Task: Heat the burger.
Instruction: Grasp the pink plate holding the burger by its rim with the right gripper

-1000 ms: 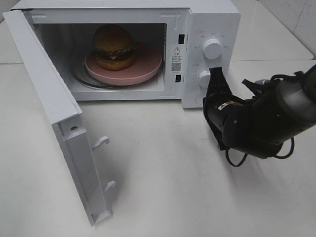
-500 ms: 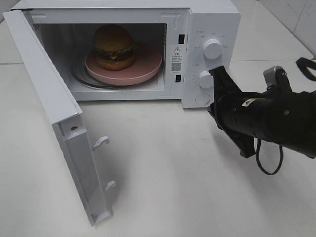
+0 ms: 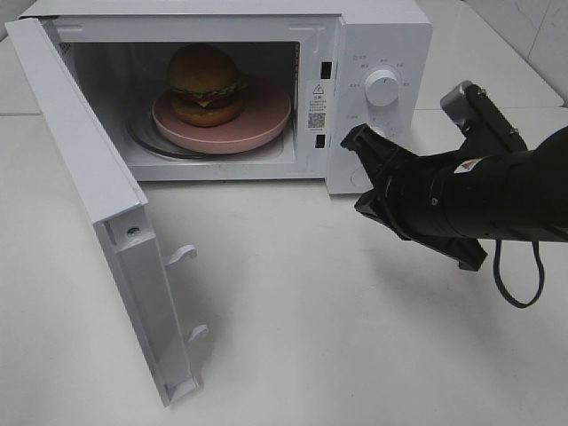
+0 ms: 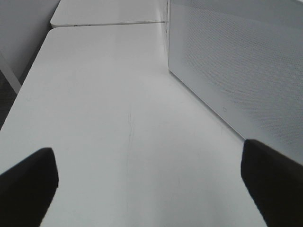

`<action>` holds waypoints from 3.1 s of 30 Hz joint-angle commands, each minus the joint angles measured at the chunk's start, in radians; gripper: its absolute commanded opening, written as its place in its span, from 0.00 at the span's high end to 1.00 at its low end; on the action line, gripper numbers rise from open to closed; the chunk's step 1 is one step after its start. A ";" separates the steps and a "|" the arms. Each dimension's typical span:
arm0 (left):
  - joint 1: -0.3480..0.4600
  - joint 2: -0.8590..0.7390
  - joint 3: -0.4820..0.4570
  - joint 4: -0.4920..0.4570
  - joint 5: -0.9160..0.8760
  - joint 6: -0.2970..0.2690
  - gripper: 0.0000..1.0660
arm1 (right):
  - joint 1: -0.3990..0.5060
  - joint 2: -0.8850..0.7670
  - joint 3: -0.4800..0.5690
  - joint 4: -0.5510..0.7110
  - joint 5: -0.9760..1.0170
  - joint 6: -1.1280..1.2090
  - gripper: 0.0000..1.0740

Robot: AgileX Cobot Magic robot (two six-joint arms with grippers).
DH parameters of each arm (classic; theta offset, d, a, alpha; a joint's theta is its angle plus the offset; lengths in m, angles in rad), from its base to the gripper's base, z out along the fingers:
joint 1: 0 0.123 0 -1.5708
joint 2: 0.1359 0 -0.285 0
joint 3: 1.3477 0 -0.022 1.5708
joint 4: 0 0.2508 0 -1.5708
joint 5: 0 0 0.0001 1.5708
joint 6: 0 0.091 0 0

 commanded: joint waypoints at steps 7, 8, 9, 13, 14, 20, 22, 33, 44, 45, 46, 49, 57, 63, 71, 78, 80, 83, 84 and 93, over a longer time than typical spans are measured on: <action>0.002 -0.021 0.003 -0.005 -0.009 -0.004 0.03 | -0.001 -0.042 -0.103 -0.023 0.318 -0.327 0.97; 0.002 -0.021 0.003 -0.005 -0.009 -0.004 0.03 | -0.001 -0.042 -0.103 -0.023 0.318 -0.327 0.97; 0.002 -0.021 0.003 -0.005 -0.009 -0.004 0.03 | -0.001 -0.042 -0.129 -0.054 0.380 -0.361 0.97; 0.002 -0.021 0.003 -0.005 -0.009 -0.004 0.03 | -0.013 -0.042 -0.190 -0.214 0.533 -0.368 0.97; 0.002 -0.021 0.003 -0.005 -0.009 -0.004 0.03 | -0.013 -0.042 -0.190 -0.214 0.533 -0.368 0.97; 0.002 -0.021 0.003 -0.005 -0.009 -0.004 0.03 | -0.024 -0.042 -0.262 -0.422 0.739 -0.418 0.96; 0.002 -0.021 0.003 -0.005 -0.009 -0.004 0.03 | -0.024 -0.042 -0.281 -0.461 0.807 -0.469 0.96; 0.002 -0.021 0.003 -0.005 -0.009 -0.004 0.03 | -0.024 -0.042 -0.416 -0.613 1.093 -0.993 0.93; 0.002 -0.021 0.003 -0.005 -0.009 -0.004 0.03 | -0.024 -0.042 -0.503 -0.655 1.143 -1.550 0.90; 0.002 -0.021 0.003 -0.005 -0.009 -0.004 0.03 | -0.024 -0.042 -0.503 -0.655 1.143 -1.550 0.90; 0.002 -0.021 0.003 -0.005 -0.009 -0.004 0.03 | -0.024 -0.042 -0.517 -0.671 1.143 -1.595 0.89; 0.002 -0.021 0.003 -0.005 -0.009 -0.004 0.03 | -0.021 -0.042 -0.536 -0.728 1.143 -1.617 0.85; 0.002 -0.021 0.003 -0.005 -0.009 -0.004 0.03 | -0.011 -0.042 -0.554 -0.795 1.113 -1.606 0.41; 0.002 -0.021 0.003 -0.005 -0.009 -0.004 0.03 | 0.039 0.008 -0.579 -0.850 1.099 -1.425 0.11; 0.002 -0.021 0.003 -0.005 -0.009 -0.004 0.03 | 0.092 0.150 -0.705 -0.913 1.074 -1.390 0.12; 0.002 -0.021 0.003 -0.005 -0.009 -0.004 0.03 | 0.115 0.229 -0.774 -0.952 1.024 -1.390 0.14; 0.002 -0.021 0.003 -0.005 -0.009 -0.004 0.03 | 0.118 0.252 -0.792 -0.955 1.004 -1.391 0.14; 0.002 -0.021 0.003 -0.005 -0.009 -0.004 0.03 | 0.119 0.281 -0.818 -0.955 0.983 -1.391 0.15; 0.002 -0.021 0.003 -0.005 -0.009 -0.004 0.03 | 0.119 0.305 -0.840 -0.956 0.966 -1.391 0.15; 0.002 -0.021 0.003 -0.005 -0.009 -0.004 0.03 | 0.119 0.405 -0.929 -0.997 0.925 -1.388 0.16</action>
